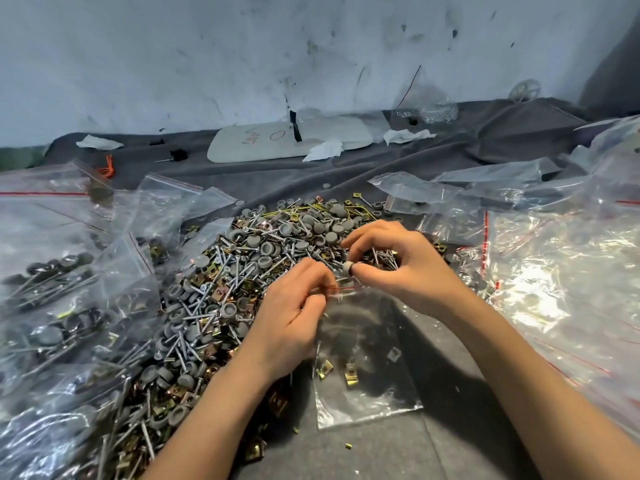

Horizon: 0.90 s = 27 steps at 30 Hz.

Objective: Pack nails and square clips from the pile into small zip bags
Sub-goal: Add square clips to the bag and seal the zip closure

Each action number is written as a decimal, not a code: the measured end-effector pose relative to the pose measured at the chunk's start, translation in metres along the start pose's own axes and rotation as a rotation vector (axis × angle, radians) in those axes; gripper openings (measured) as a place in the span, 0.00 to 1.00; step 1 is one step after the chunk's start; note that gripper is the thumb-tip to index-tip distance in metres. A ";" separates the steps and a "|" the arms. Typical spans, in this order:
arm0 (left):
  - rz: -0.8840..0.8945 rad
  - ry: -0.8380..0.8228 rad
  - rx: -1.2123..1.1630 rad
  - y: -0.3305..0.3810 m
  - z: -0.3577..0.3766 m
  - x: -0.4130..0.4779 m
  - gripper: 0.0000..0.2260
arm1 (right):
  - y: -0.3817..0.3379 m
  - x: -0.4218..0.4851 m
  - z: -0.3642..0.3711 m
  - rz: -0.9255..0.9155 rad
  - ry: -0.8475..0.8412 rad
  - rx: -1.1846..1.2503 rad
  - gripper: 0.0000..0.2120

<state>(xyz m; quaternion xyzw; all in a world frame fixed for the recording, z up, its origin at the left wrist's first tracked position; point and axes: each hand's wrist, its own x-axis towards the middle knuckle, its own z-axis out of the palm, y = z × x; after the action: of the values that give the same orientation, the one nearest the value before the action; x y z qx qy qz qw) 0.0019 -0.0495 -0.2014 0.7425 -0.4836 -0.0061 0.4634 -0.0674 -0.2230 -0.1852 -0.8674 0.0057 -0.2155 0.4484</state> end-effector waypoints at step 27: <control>-0.022 0.128 -0.118 0.000 0.000 -0.003 0.04 | 0.036 0.008 0.008 0.040 0.130 -0.307 0.10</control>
<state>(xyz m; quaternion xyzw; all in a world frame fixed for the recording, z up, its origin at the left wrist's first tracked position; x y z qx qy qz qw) 0.0004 -0.0476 -0.2024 0.7183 -0.4436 0.0077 0.5359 -0.0507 -0.2398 -0.2145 -0.9097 0.0848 -0.2588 0.3134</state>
